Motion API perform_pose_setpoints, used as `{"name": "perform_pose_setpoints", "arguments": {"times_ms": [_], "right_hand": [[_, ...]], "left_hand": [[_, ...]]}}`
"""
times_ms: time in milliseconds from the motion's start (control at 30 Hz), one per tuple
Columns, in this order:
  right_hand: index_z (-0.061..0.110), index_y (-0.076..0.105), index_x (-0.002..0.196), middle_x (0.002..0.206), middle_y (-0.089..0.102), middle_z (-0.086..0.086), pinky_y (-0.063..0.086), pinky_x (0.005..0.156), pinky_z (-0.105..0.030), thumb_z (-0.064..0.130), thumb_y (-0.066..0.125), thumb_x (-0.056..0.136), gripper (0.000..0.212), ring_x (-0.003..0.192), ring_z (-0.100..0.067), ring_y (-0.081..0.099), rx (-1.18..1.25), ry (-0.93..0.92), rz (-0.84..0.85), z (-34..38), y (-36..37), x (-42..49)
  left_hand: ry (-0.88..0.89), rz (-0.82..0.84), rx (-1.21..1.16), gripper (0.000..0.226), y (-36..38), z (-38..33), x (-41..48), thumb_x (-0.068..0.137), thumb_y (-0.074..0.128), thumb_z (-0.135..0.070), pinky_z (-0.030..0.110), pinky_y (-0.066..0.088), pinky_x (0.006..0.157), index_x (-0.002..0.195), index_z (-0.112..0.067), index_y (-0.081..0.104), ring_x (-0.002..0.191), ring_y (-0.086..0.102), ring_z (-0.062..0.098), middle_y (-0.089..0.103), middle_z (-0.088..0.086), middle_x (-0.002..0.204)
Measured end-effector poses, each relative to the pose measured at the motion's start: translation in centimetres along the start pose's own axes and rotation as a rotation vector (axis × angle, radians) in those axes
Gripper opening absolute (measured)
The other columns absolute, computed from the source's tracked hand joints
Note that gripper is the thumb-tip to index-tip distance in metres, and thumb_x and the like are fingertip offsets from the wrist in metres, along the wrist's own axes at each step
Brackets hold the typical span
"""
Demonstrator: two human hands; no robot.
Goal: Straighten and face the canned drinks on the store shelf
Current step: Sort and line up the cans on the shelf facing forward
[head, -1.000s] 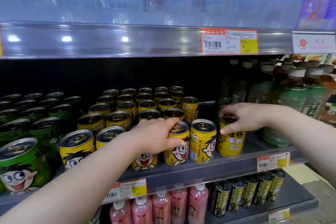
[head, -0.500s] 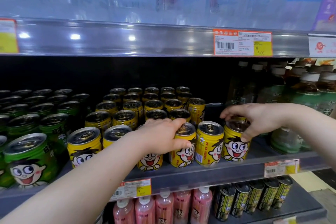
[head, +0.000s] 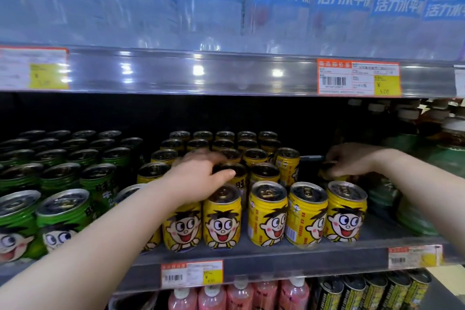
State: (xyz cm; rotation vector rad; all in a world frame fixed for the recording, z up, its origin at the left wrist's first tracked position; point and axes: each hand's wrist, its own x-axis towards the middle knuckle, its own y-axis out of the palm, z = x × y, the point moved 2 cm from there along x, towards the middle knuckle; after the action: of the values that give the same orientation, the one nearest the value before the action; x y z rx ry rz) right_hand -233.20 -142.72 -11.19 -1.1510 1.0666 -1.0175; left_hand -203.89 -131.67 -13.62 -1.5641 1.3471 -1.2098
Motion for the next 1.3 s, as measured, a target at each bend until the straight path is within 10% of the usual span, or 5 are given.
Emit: {"name": "perform_pose_setpoints", "arguments": {"times_ms": [267,700,1300], "right_hand": [[0.028,0.044,0.13,0.135,0.048,0.003,0.041,0.1,-0.027,0.013,0.07,0.074,0.064,0.12,-0.016,0.047,0.22,-0.248,0.086,5.5,1.2,0.8],[0.031,0.04,0.135,0.135,0.045,0.004,0.04,0.099,-0.026,0.033,0.069,0.079,0.063,0.117,-0.014,0.046,0.041,-0.435,0.07,10.3,1.0,0.8],[0.031,0.037,0.138,0.143,0.041,0.001,0.041,0.099,-0.027,0.047,0.066,0.077,0.07,0.125,-0.018,0.044,-0.092,-0.569,0.002,17.4,2.0,1.5]], "left_hand": [[-0.148,0.162,0.064,0.066,1.0,3.0,0.6,0.089,0.036,-0.061,0.047,0.022,0.114,0.146,-0.033,0.021,0.143,0.016,0.027,0.018,0.003,0.156],[-0.269,-0.009,-0.158,0.046,-2.9,6.8,0.3,0.09,0.053,-0.041,0.023,0.039,0.084,0.133,-0.023,0.048,0.118,0.051,0.023,0.052,0.004,0.135],[-0.199,0.101,-0.187,0.054,-2.3,8.3,0.5,0.081,0.068,-0.036,0.019,0.032,0.092,0.131,-0.025,0.052,0.126,0.045,0.017,0.048,-0.002,0.14]]}}
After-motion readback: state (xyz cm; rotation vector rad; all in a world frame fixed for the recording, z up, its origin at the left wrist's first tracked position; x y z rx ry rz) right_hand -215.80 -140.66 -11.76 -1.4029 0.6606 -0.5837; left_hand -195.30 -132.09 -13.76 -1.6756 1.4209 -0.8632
